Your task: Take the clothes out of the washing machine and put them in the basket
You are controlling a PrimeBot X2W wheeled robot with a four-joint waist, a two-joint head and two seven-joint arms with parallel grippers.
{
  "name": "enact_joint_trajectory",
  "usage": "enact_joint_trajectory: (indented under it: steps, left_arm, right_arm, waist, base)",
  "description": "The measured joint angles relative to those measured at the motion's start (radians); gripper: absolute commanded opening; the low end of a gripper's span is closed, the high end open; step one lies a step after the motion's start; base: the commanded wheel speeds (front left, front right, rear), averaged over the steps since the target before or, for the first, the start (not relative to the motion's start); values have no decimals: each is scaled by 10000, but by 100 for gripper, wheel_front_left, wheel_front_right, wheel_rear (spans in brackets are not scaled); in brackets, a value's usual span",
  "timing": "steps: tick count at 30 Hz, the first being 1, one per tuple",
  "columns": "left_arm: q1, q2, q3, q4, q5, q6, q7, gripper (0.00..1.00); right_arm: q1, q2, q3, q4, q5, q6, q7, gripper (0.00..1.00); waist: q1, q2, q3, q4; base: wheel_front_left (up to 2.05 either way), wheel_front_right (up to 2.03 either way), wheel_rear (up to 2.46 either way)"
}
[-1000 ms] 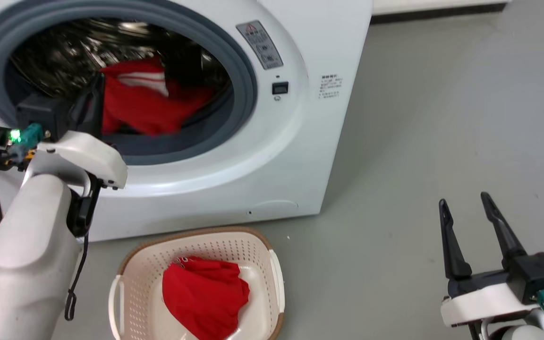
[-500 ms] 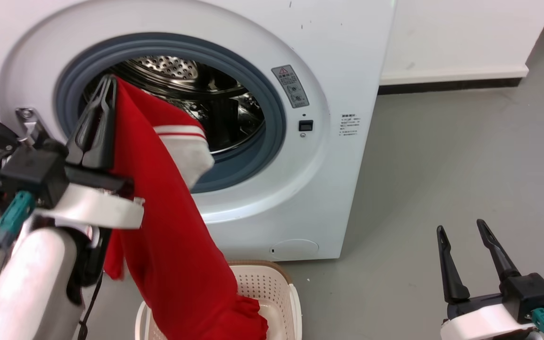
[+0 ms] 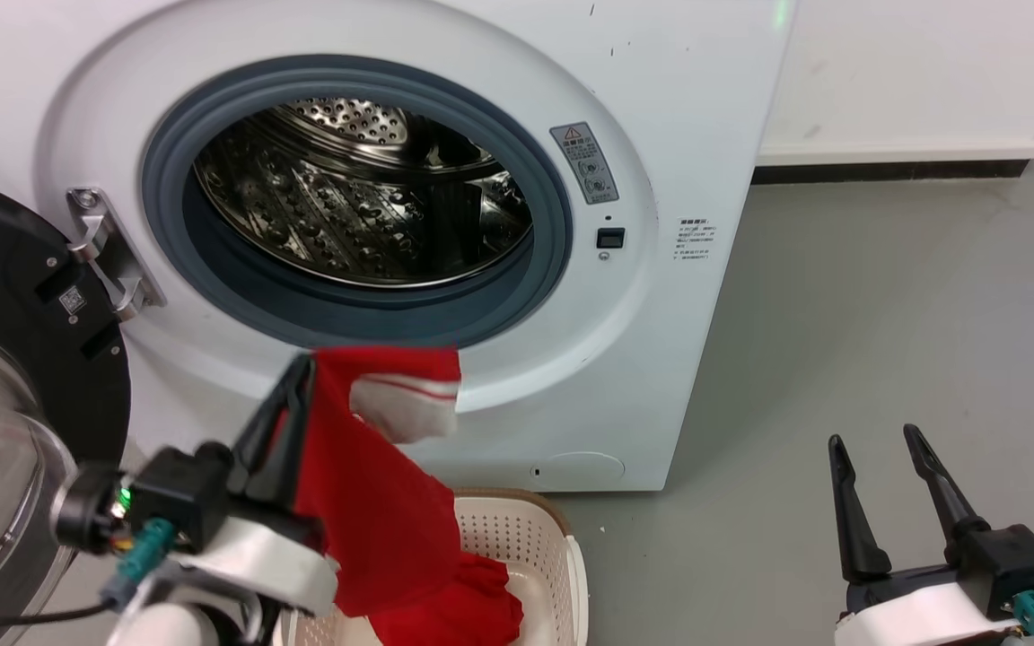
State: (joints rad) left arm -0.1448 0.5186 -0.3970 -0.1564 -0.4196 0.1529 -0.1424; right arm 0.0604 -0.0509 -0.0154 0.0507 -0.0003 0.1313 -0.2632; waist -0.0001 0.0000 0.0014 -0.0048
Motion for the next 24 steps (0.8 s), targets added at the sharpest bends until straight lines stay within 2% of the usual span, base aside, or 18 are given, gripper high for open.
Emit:
enact_joint_trajectory:
  steps: [10,17,24]
  left_arm:
    - [303,-309,-805,2658,295,-345,-468,0]
    - [-1018,-1183,-938,5300,65,-928,-903,0]
    - [-2569,-1628,-988,7891,282,-1294,-1099,0]
  right_arm:
    - [-361,0,88,-178,-395,0,0,100]
    - [-878,-4,59,-445,-541,0,0,100]
    - [-1375,0,77,-644,-583,2,0,100]
  waist:
    - [1,0,955,-215]
    - [3,0,2197,-481]
    - [3,0,3547,-907]
  base:
    - [0,0,0]
    - [0,0,0]
    - [0,0,0]
